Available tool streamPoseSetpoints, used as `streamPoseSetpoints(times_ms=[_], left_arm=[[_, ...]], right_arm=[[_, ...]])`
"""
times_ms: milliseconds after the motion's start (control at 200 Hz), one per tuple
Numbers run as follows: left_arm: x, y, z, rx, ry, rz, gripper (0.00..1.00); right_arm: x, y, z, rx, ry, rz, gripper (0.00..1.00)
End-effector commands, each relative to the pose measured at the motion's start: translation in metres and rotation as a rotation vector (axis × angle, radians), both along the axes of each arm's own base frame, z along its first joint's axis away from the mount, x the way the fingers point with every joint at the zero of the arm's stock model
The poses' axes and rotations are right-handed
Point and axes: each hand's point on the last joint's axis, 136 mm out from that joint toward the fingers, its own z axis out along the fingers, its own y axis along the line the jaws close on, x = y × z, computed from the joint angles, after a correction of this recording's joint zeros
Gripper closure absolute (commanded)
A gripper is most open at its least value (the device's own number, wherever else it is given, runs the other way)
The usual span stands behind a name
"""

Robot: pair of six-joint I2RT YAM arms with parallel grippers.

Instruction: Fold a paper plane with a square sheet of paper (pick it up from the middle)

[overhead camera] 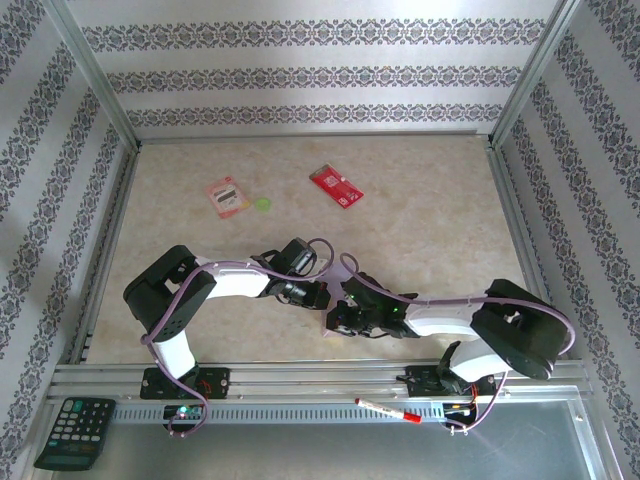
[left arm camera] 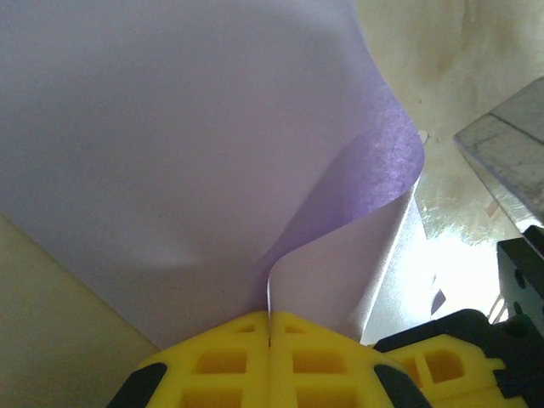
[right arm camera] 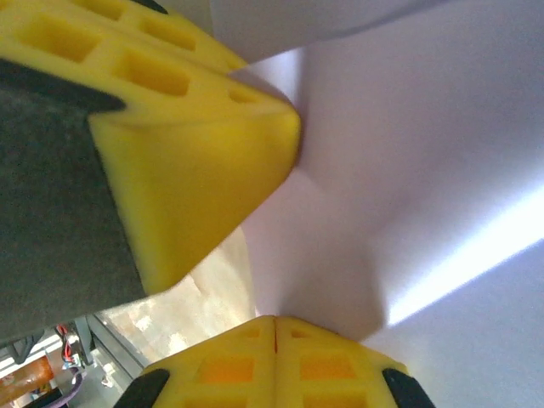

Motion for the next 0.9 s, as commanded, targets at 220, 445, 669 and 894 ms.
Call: streamPoseSetpoints(times_ms=[220,445,669,894], left_arm=[[-0.022,0.032,-0.044,0.185,0.072,0.002,1.00],[-0.020,0.030,-0.042,0.181,0.067,0.001,1.00],[-0.020,0.030,-0.043,0.184,0.072,0.000,1.00],[-0.020,0.029,-0.045,0.183,0.076,0.001,1.00]], right_arm=[[0.030,-0.013,0.025,0.039,-0.046,-0.066,1.00],[0.038,-0.019,0.012,0.011,-0.034,-0.072,1.00],[0.028,-0.036,-0.011,-0.031,0.023,-0.075,1.00],[0.044,-0.031,0.024,0.020,-0.035,-0.081,1.00]])
